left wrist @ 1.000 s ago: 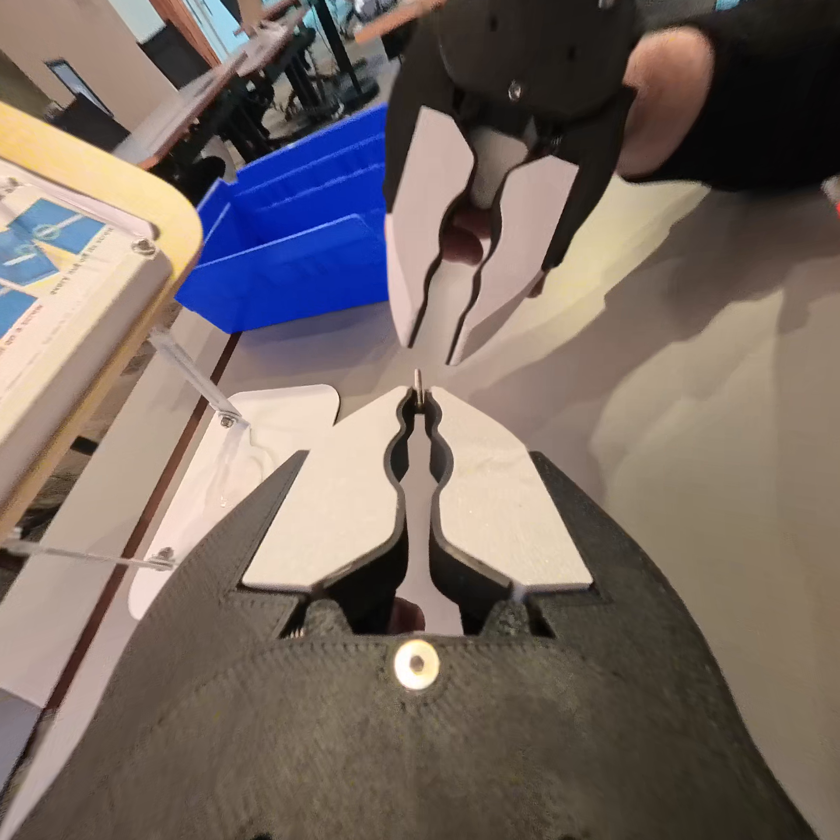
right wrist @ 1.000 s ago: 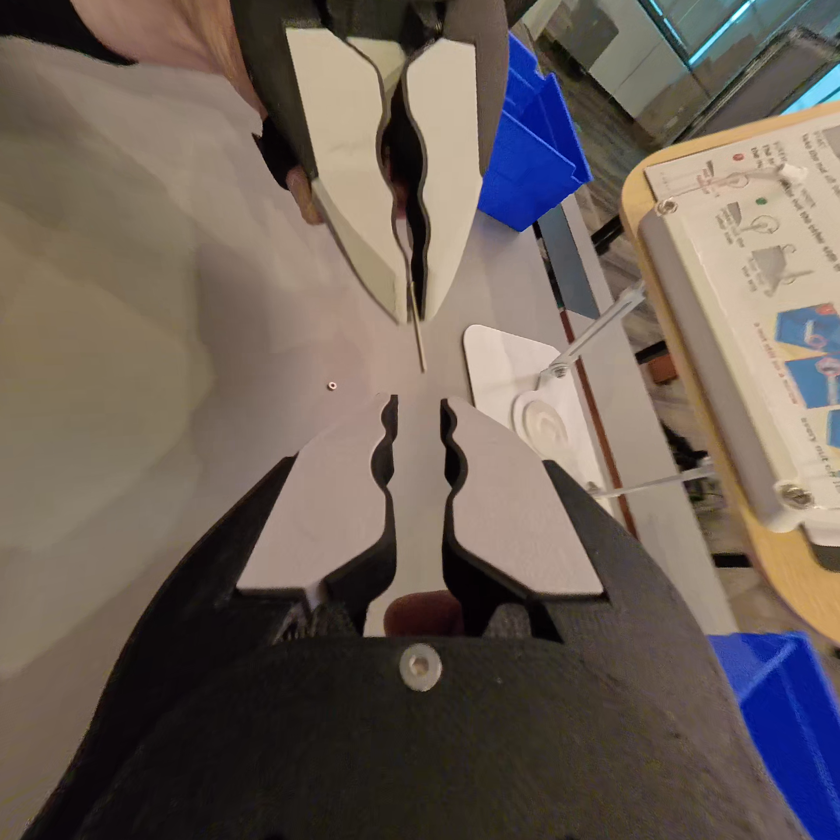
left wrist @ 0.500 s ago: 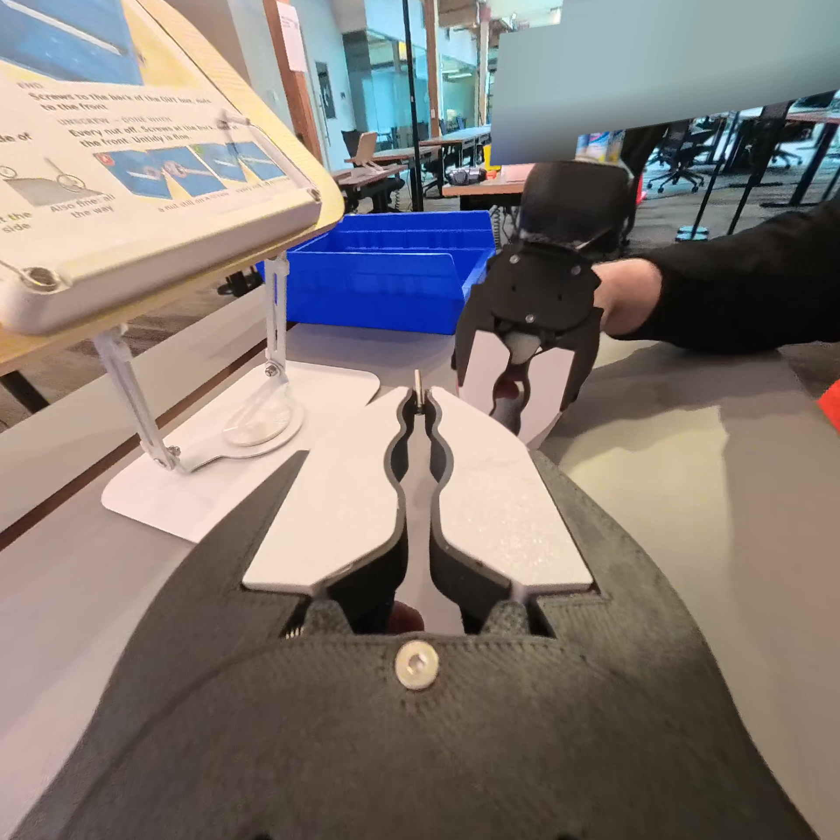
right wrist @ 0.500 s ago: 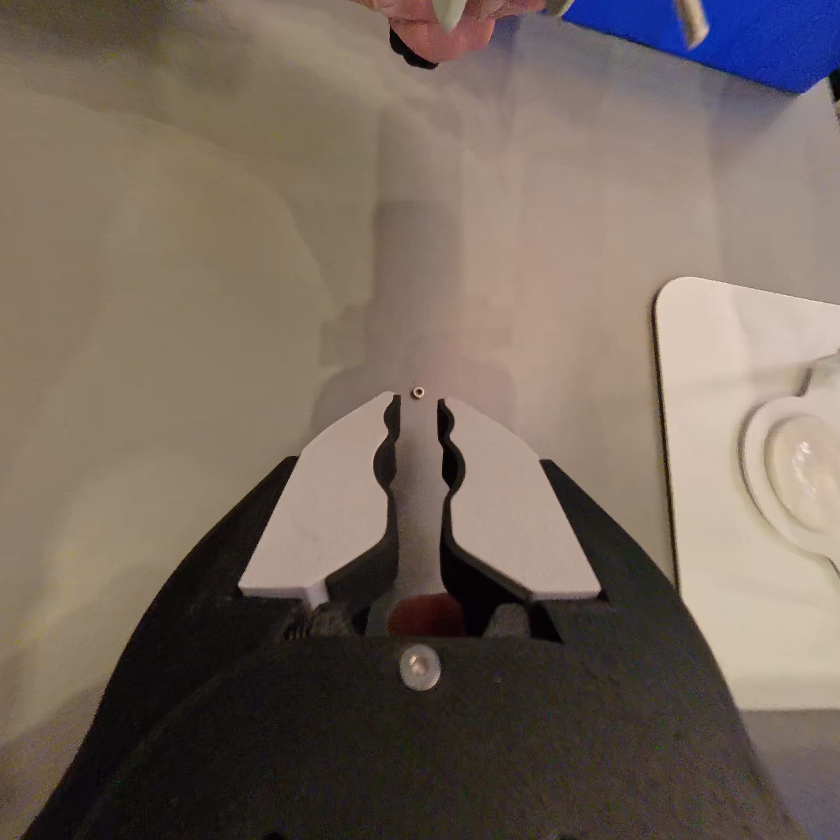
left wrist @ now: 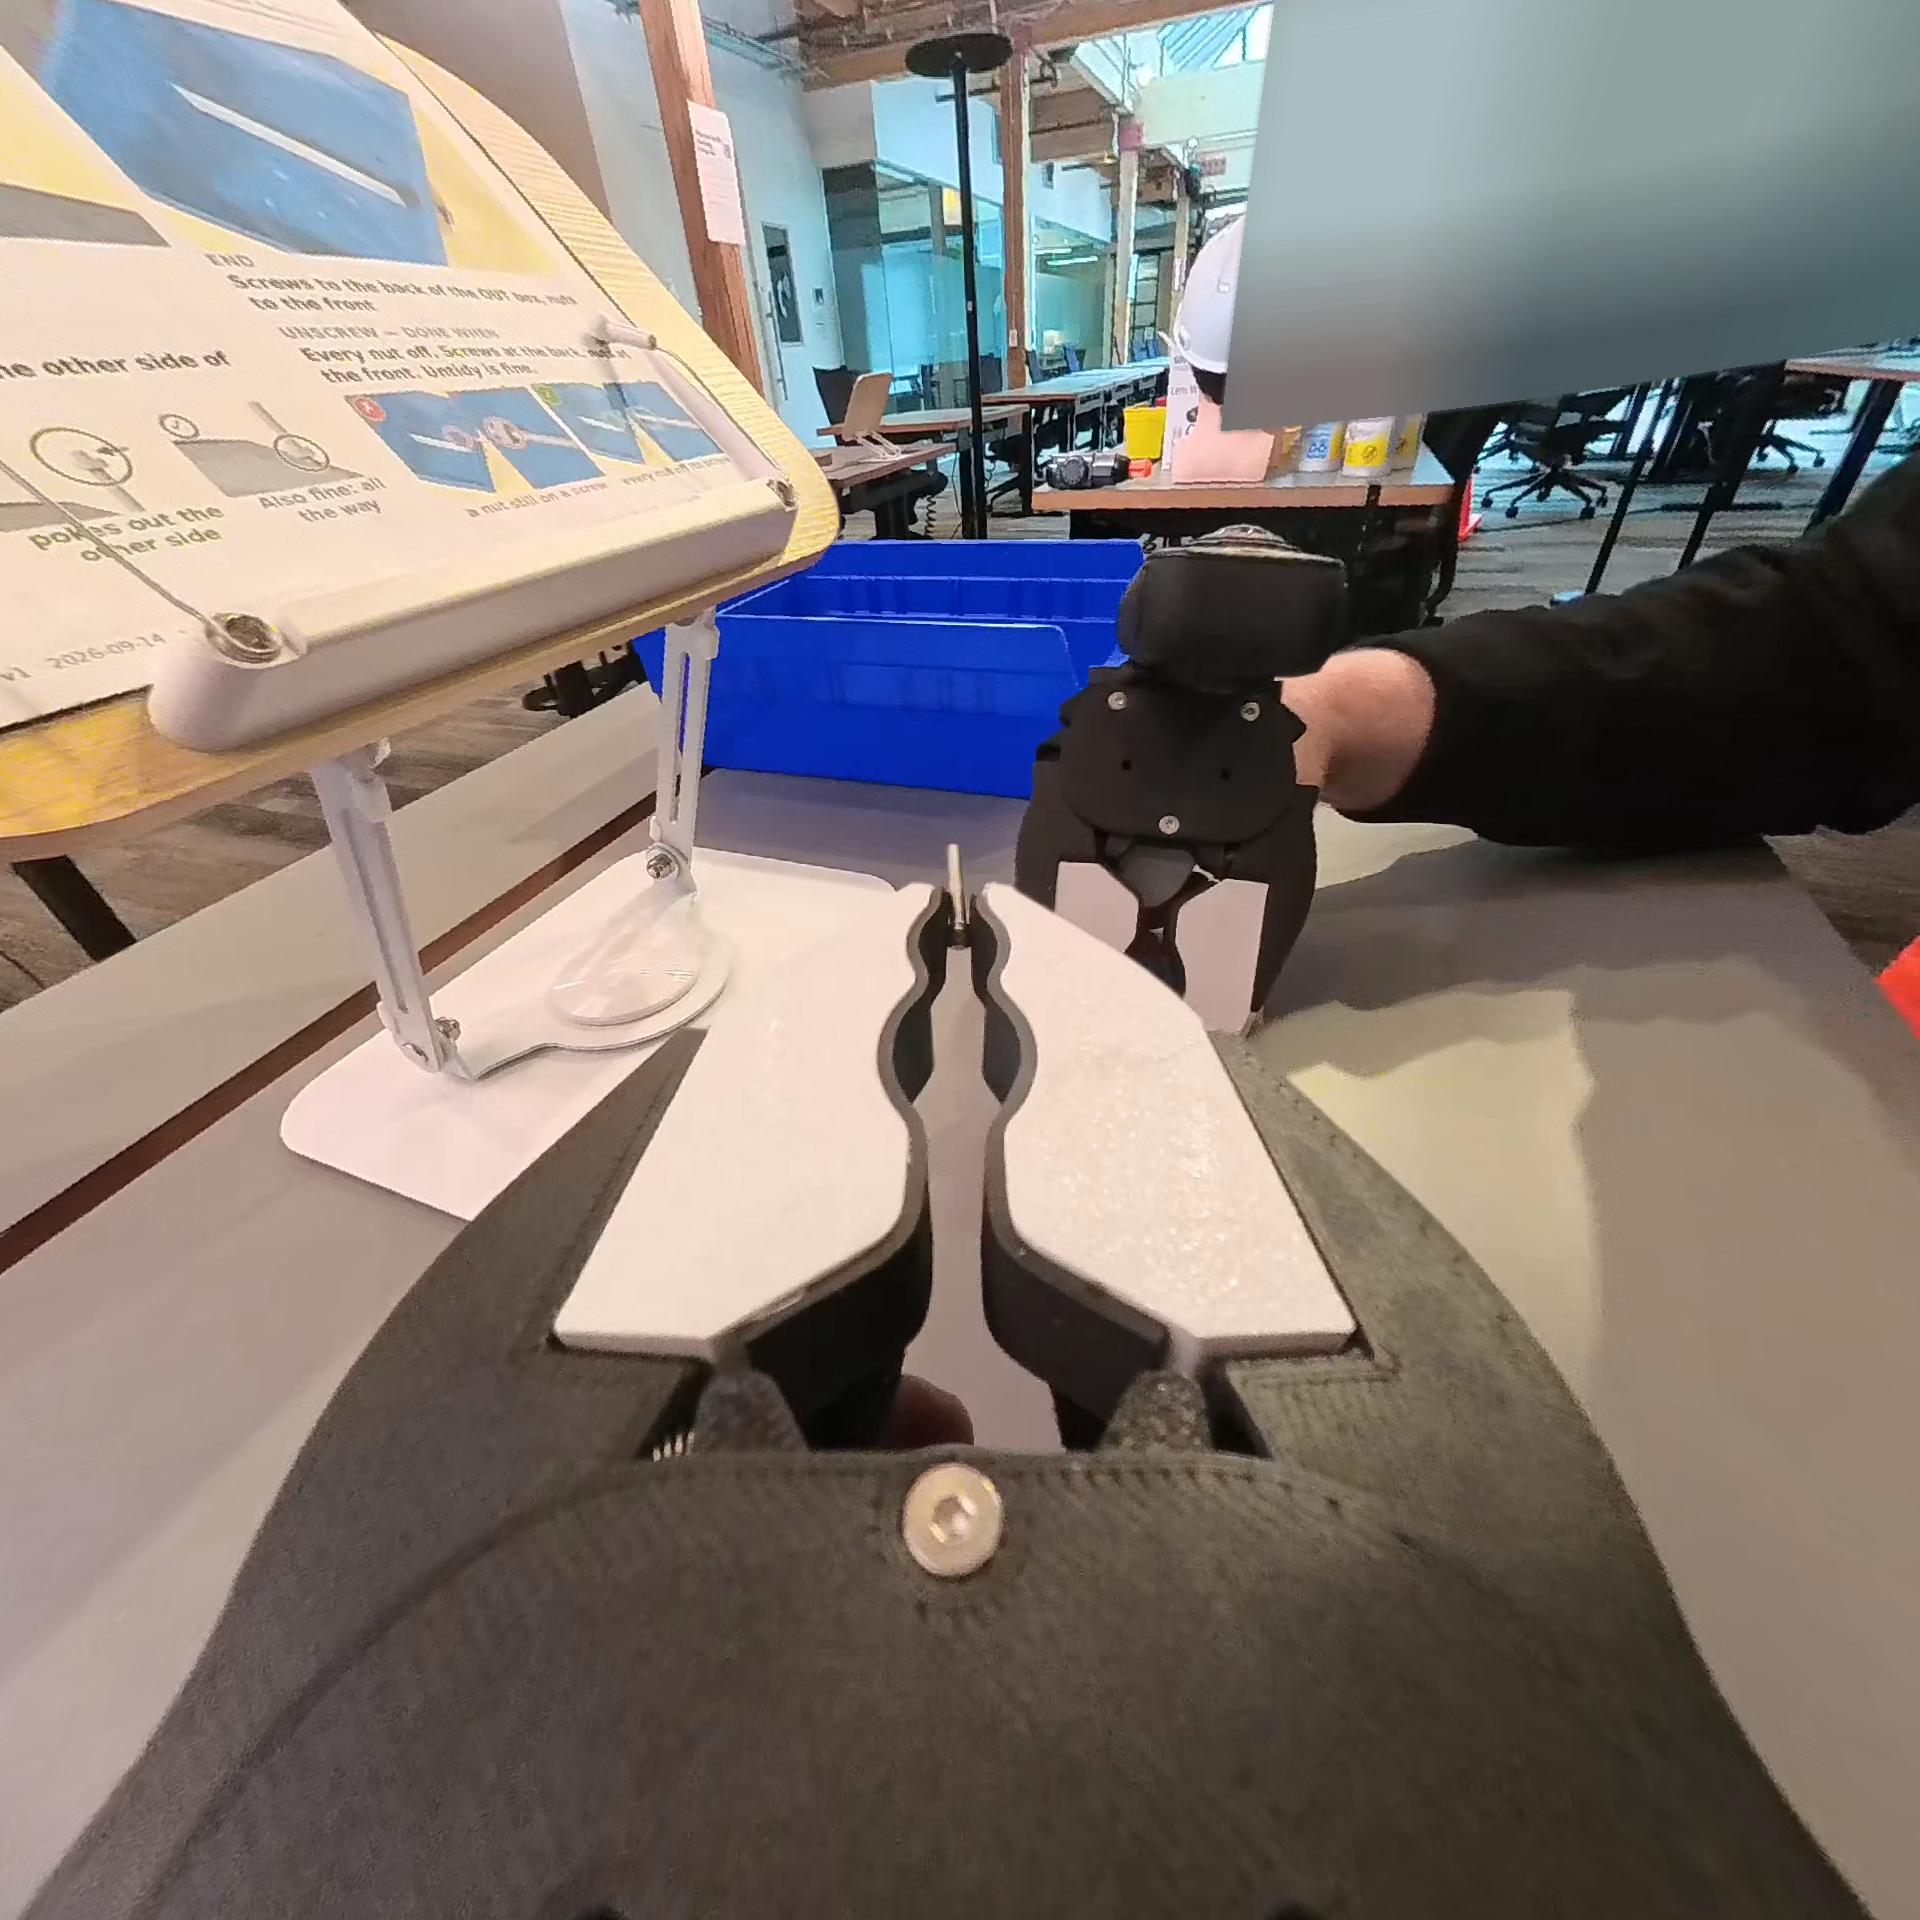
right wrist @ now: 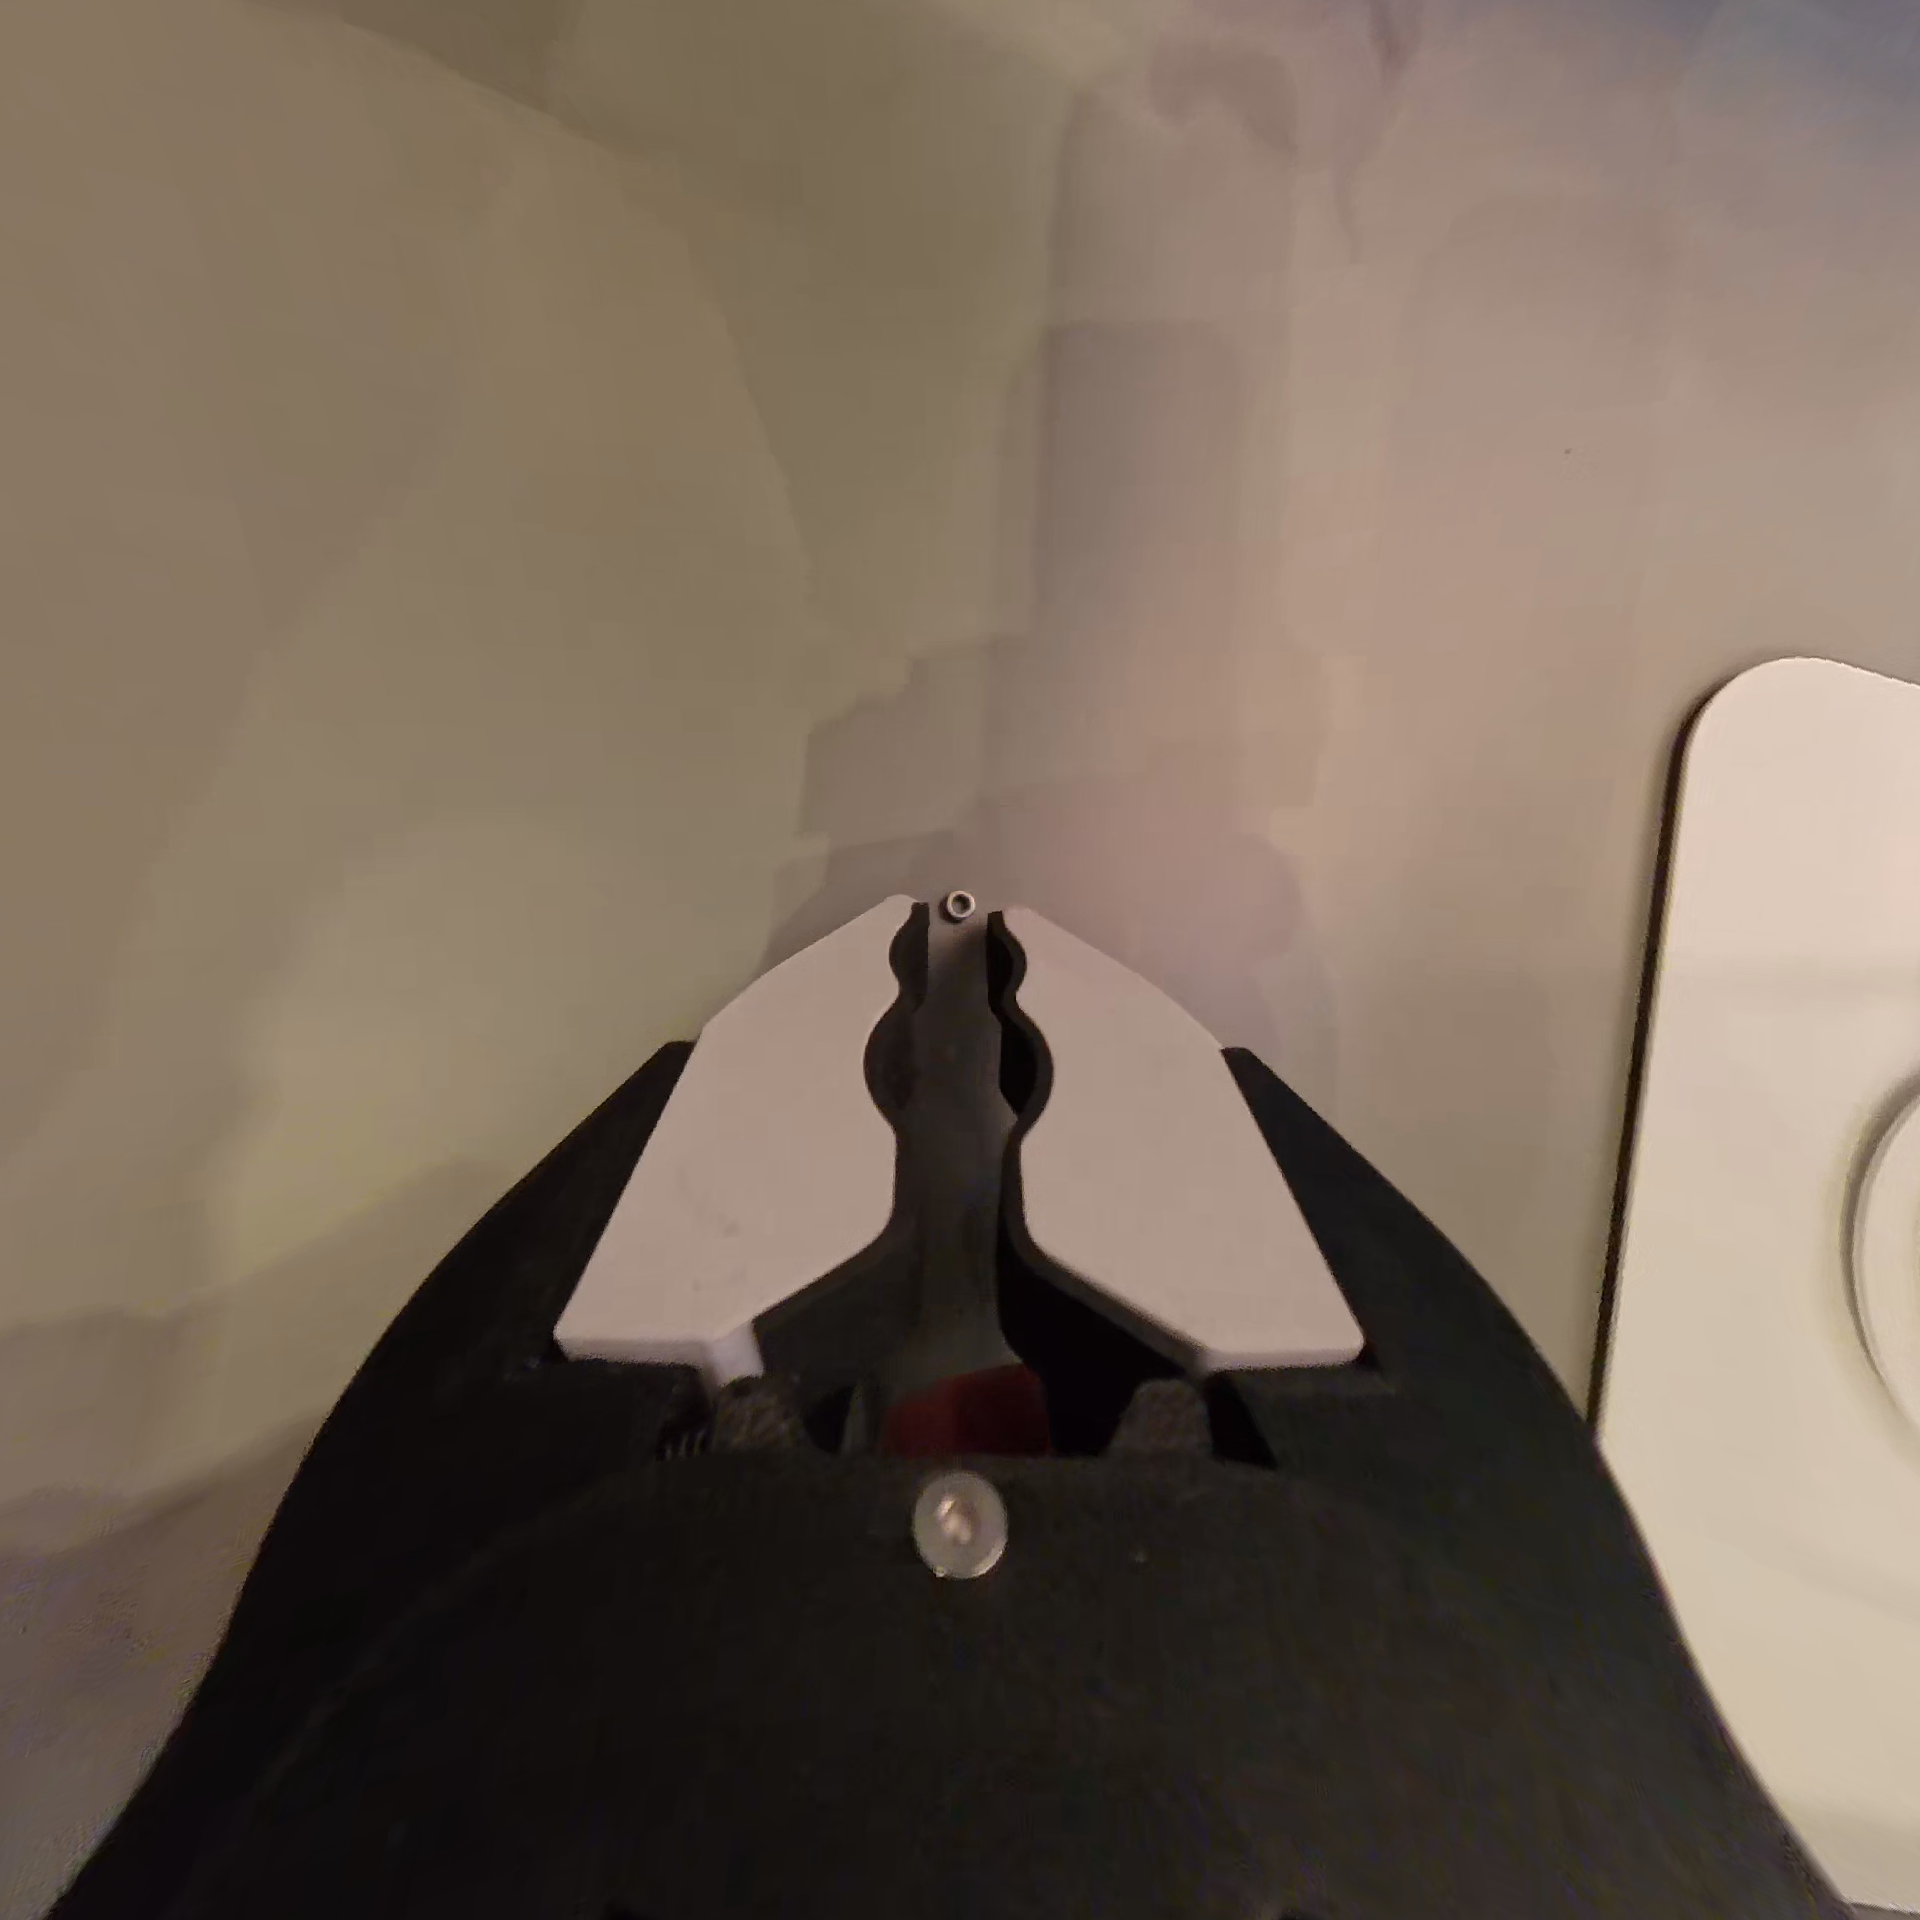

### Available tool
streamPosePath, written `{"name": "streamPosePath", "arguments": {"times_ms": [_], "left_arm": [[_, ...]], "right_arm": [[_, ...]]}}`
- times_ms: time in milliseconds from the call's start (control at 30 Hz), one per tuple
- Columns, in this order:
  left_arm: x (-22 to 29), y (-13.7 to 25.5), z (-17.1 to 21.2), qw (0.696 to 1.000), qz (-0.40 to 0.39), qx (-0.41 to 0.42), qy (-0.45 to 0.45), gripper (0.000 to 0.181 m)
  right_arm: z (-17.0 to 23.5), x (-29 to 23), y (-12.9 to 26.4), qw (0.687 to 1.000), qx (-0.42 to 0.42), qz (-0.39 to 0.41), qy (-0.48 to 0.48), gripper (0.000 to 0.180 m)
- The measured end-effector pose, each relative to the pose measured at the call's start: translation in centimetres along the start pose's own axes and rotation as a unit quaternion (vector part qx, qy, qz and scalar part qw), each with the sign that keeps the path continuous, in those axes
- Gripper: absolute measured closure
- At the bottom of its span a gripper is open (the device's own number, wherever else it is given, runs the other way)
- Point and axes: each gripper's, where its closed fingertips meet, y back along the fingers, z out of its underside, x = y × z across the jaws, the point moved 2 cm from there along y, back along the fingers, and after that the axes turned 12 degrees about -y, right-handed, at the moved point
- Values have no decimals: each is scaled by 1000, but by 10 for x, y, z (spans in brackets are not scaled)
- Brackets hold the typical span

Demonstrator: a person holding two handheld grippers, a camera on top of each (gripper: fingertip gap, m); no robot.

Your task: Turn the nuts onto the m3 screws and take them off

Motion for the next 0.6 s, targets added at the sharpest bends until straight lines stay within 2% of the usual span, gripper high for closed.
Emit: {"name": "streamPosePath", "arguments": {"times_ms": [600], "left_arm": [[-5,6,-6,1000,-4,21,15,178]], "right_arm": [[-2,3,-3,998,-7,-68,0,173]]}}
